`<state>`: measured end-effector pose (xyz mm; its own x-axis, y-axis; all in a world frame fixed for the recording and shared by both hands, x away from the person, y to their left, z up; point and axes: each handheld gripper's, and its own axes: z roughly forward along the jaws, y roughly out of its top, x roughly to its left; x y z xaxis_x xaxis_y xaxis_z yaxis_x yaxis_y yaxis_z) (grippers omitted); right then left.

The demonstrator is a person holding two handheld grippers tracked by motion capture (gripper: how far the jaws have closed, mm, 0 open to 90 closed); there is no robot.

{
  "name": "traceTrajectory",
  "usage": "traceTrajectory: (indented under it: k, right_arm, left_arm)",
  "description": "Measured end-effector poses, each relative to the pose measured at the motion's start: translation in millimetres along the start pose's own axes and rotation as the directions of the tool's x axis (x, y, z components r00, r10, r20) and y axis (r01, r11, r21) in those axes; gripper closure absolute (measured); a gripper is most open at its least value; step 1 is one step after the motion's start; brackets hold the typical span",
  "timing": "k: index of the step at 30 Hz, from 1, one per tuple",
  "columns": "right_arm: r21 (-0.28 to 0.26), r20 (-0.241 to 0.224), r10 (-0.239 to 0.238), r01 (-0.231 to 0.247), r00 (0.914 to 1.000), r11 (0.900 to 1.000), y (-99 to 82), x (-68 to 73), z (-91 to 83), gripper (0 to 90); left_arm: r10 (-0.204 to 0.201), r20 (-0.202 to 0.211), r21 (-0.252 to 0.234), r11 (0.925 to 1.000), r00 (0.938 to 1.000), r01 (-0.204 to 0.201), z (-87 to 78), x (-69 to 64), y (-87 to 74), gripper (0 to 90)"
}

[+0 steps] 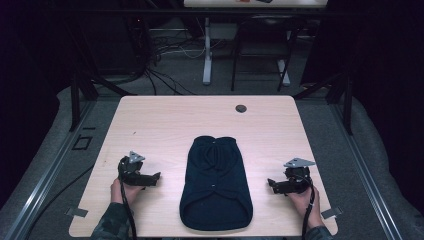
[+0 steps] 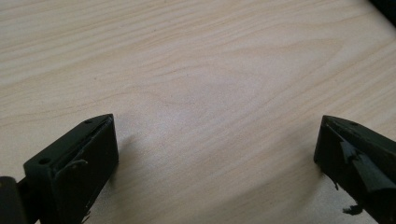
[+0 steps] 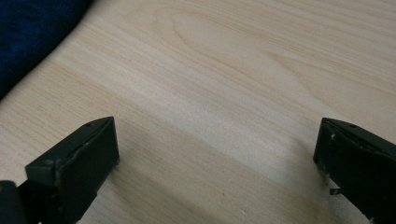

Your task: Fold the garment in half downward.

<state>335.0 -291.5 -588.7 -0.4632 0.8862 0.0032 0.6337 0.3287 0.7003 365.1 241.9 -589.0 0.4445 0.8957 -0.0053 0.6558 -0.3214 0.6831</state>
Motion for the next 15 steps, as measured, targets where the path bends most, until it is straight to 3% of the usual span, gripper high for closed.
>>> traceTrajectory:
  k: [15]
  right_arm:
    - [0.000,-0.003,0.002,-0.002,1.0000,1.0000,0.5,0.4,0.4,0.0]
  left_arm:
    - [0.003,0.002,0.013,0.9999,1.0000,-0.004,0.0,-1.5,1.6,0.0]
